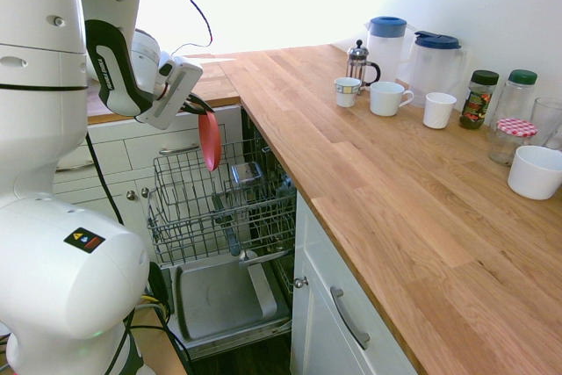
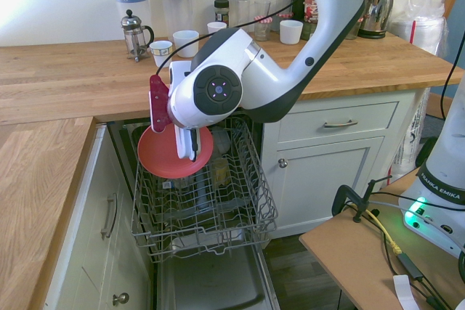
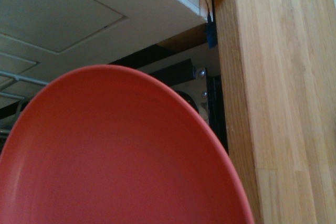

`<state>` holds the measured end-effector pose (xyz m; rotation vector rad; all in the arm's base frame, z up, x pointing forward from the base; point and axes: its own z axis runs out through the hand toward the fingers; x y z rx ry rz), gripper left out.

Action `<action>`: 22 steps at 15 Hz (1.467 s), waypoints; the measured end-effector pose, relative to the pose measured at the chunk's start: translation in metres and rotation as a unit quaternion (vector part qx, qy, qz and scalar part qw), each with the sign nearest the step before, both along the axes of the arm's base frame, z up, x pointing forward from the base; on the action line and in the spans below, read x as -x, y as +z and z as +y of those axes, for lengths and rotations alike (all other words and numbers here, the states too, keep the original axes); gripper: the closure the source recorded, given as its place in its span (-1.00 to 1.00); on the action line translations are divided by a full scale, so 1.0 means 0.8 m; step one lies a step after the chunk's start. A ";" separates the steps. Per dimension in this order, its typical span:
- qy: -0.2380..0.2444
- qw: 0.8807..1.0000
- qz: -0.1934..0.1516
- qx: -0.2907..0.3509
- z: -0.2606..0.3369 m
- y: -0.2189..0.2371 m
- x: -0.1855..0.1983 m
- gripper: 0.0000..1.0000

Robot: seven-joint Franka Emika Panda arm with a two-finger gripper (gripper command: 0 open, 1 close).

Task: Put the plate in the dishwasher

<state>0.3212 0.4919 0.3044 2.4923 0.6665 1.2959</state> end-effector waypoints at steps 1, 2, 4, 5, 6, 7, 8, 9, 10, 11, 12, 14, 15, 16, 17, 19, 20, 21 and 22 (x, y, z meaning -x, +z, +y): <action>-0.001 1.000 -0.001 0.001 0.000 0.000 -0.001 1.00; -0.005 1.000 -0.002 0.003 -0.002 -0.002 -0.003 1.00; -0.010 1.000 -0.002 0.008 0.000 -0.012 -0.005 1.00; -0.013 1.000 -0.003 0.006 0.002 -0.021 -0.004 1.00; -0.015 1.000 -0.006 0.002 0.006 -0.031 -0.001 1.00; -0.017 1.000 -0.009 -0.003 0.010 -0.042 0.001 1.00; -0.020 1.000 -0.010 -0.007 0.014 -0.053 0.003 1.00; -0.025 1.000 -0.013 -0.010 0.017 -0.065 0.003 1.00; -0.031 0.999 -0.016 -0.015 0.019 -0.077 0.002 1.00; -0.036 0.999 -0.020 -0.019 0.022 -0.088 0.000 1.00; -0.039 0.999 -0.021 -0.025 0.025 -0.096 -0.002 1.00; -0.045 0.998 -0.030 -0.036 0.031 -0.105 -0.005 1.00; -0.048 0.998 -0.031 -0.039 0.033 -0.108 -0.003 1.00; -0.049 0.997 -0.032 -0.043 0.034 -0.113 0.000 1.00; -0.050 0.997 -0.033 -0.047 0.035 -0.118 0.004 1.00; -0.049 0.997 -0.033 -0.052 0.038 -0.131 0.009 1.00; -0.049 0.997 -0.034 -0.055 0.040 -0.137 0.011 1.00; -0.046 0.997 -0.036 -0.057 0.043 -0.143 0.015 1.00; -0.042 0.997 -0.040 -0.058 0.047 -0.148 0.017 1.00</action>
